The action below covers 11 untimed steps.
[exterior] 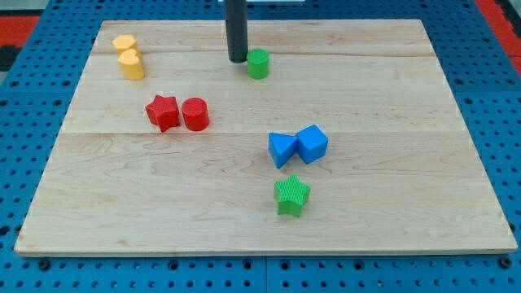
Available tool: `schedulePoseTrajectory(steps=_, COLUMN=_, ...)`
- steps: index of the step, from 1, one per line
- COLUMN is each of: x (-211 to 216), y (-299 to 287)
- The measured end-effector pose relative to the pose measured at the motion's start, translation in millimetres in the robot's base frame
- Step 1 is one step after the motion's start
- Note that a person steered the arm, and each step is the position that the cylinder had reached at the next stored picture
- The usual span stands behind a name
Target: Push the green circle into the blue triangle
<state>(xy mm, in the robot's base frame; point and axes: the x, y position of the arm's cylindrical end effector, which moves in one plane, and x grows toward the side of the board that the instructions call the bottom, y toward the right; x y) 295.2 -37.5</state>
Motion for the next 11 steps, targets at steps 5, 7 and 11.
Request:
schedulePoseTrajectory(steps=5, x=89.5, y=36.1)
schedulePoseTrajectory(steps=7, x=151.0, y=24.7)
schedulePoseTrajectory(steps=11, x=186.6, y=9.7)
